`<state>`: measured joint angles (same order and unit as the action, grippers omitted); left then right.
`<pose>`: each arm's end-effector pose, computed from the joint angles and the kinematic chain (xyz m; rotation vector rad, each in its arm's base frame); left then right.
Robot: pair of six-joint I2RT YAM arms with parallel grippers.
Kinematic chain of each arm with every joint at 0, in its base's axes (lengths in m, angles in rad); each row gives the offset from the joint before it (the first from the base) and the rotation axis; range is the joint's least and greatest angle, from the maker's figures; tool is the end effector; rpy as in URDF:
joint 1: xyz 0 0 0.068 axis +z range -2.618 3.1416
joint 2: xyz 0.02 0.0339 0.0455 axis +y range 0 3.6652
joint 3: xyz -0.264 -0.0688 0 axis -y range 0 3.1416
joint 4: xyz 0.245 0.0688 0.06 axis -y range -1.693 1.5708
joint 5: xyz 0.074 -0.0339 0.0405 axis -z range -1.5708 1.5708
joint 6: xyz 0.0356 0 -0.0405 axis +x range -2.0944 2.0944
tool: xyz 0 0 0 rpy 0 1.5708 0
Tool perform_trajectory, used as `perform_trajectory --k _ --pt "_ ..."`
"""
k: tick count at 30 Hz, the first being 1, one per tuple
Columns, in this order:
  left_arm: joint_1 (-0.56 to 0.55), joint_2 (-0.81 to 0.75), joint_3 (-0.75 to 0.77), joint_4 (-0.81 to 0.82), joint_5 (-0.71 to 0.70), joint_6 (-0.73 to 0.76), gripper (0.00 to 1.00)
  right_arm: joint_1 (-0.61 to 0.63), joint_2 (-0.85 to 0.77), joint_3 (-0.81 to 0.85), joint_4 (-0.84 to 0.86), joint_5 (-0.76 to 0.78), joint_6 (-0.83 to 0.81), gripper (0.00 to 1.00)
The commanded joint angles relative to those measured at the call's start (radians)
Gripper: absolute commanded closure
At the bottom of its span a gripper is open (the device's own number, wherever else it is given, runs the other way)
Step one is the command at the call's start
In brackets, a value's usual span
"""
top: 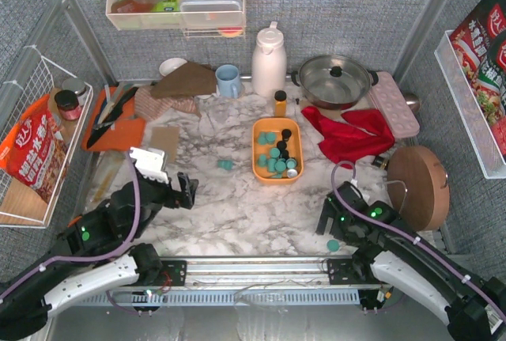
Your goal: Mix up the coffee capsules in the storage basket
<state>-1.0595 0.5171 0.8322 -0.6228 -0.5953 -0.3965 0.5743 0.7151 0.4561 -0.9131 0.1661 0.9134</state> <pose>0.0680 -0.0805 0.3456 0.2044 1.8380 -0.4650 0.0999 0.0577 0.1813 0.5059 2.6832 0.2063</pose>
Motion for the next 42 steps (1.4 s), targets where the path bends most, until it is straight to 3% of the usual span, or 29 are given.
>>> perform_trajectory --k 1,5,9,10,11,13,19,23,27,34,42 --pt "0.000 0.011 0.007 0.004 -0.015 -0.006 0.01 -0.001 0.024 -0.015 -0.006 -0.123 0.035 0.01" --pt "-0.001 0.019 0.017 0.005 -0.034 -0.004 0.01 0.001 0.095 0.008 -0.008 -0.159 0.010 0.12" --pt "-0.001 0.016 0.021 0.005 -0.043 -0.006 0.01 0.001 0.123 0.018 -0.023 -0.166 0.007 0.48" --pt "0.000 0.013 0.019 0.006 -0.044 -0.008 0.01 0.001 0.127 0.021 -0.026 -0.163 0.006 0.62" --pt "-0.001 0.012 0.020 0.006 -0.044 -0.009 0.01 0.001 0.132 0.023 -0.027 -0.156 -0.004 0.64" --pt "-0.001 0.010 0.018 0.008 -0.045 -0.011 0.01 0.001 0.151 0.034 -0.022 -0.145 -0.021 0.63" --pt "-0.001 0.018 0.026 0.007 -0.042 -0.007 0.01 0.001 0.224 0.063 -0.018 -0.134 -0.034 0.32" --pt "-0.001 0.023 0.032 0.001 -0.043 -0.010 0.01 0.001 0.232 0.063 -0.007 -0.103 0.008 0.32" --pt "-0.001 0.012 0.024 0.011 -0.042 -0.018 0.01 0.001 0.207 0.061 0.011 -0.028 0.035 0.41" --pt "-0.001 0.011 0.022 0.028 -0.037 -0.008 0.01 0.002 0.259 0.087 -0.006 0.032 0.088 0.39" --pt "-0.001 0.021 0.020 0.040 -0.033 -0.008 0.01 0.036 0.338 0.071 0.104 -0.052 0.230 0.36"
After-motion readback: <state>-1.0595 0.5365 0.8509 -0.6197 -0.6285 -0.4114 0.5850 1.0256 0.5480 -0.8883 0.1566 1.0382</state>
